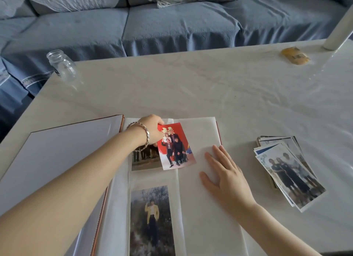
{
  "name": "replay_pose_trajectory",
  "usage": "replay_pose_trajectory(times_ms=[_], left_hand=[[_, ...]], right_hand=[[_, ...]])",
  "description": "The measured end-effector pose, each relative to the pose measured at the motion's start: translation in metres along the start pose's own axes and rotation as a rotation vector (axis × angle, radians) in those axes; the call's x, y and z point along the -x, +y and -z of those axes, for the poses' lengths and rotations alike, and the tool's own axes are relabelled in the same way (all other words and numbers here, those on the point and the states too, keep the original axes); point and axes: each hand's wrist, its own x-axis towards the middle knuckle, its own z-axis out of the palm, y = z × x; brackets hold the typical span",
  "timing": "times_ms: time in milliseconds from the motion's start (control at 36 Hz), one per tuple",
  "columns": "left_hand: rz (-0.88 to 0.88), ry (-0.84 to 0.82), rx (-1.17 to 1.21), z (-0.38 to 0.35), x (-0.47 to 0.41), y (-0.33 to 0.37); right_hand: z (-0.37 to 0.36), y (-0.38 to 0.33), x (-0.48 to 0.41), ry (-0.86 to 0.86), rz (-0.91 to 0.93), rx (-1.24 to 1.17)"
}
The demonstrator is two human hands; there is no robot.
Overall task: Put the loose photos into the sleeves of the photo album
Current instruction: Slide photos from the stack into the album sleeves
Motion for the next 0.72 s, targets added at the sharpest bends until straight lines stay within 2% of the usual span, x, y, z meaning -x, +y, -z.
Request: replay_pose_trajectory(times_ms=[333,500,639,722], left_hand=[[-0.023,-0.04,-0.057,-0.002,-0.022,0.024],[-0.002,0.077,0.105,-0.019,-0.025,0.031],[0.102,0.187,0.237,-0.027,-0.019,0.027],[0.165,0.134,0.277,-0.026,-0.016,0.023]], right_hand=[[-0.001,0.0,-0.001,0.034,0.015,0.014],[0.001,0.0,-0.001,0.028,0.013,-0.006],[0.003,0.002,0.004,0.057,0.037,0.01],[0.005,0.007,0.013,0.049,0.062,0.001]])
